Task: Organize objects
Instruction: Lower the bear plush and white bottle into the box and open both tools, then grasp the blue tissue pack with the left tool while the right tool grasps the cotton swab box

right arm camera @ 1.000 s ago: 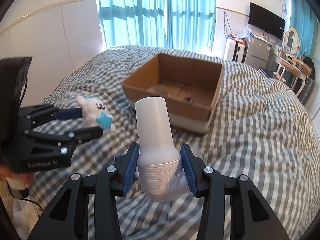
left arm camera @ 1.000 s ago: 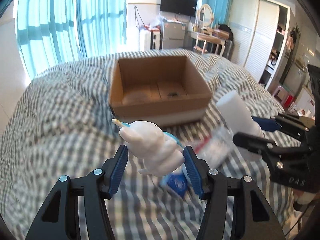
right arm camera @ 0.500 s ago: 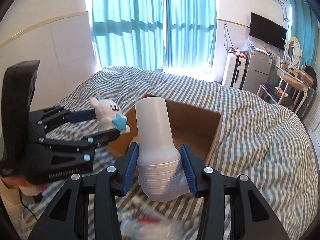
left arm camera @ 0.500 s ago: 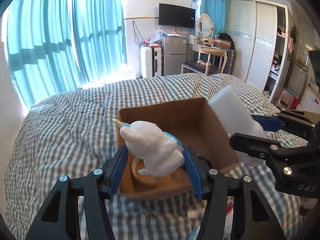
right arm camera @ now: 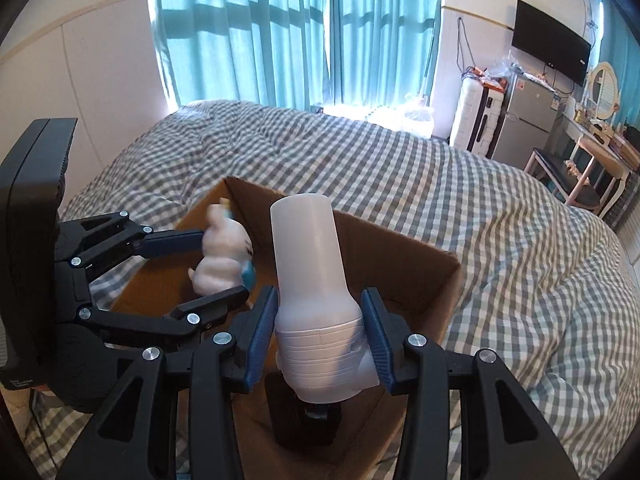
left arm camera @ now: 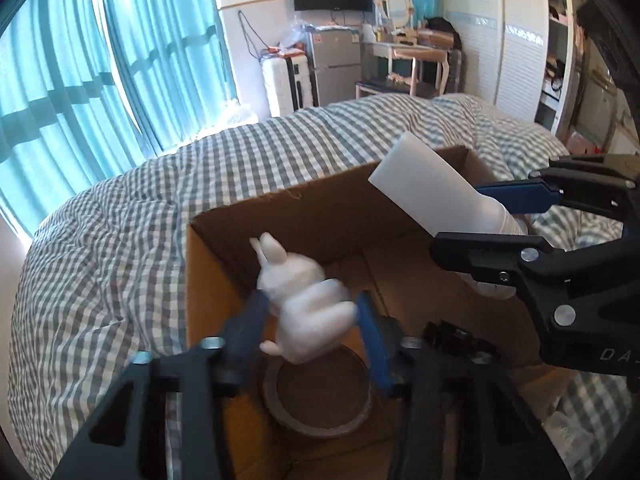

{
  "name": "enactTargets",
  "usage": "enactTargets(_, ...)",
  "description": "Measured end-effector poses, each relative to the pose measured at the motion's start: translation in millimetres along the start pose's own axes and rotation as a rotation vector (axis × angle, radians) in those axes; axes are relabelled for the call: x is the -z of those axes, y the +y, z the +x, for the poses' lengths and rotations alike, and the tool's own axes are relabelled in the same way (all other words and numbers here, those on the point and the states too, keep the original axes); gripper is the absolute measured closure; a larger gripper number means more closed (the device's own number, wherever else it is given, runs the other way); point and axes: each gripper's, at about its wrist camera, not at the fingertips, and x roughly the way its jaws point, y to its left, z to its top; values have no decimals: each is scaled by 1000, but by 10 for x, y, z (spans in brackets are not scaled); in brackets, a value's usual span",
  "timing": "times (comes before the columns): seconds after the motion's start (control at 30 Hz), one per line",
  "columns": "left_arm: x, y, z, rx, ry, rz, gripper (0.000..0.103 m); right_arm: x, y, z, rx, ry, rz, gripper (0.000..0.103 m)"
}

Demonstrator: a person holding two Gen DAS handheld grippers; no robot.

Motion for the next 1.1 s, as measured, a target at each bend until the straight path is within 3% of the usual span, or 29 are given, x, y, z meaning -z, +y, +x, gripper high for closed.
enactTargets(0.3, 49, 110, 160, 46, 29, -33, 65, 78, -65, 196, -9, 31, 4, 60)
enactTargets(0.4, 79, 116, 122, 51, 37, -51, 50, 97, -73, 154, -17, 28, 21, 57)
enactTargets(0.5, 93, 106, 53, 44, 41, -51, 35, 109, -94, -53, -26, -29, 52, 39)
enactTargets(0.67, 61, 27, -321, 1, -5, -42, 17, 80, -90, -500, 0, -105, 73, 38)
enactTargets(0.87, 75, 42, -886, -48, -61, -77, 6, 75, 22, -1079, 34, -160, 33, 32)
enactTargets(1.1, 319, 52, -1384, -111, -88, -126, 5, 364, 230, -1580, 60, -166, -38, 25)
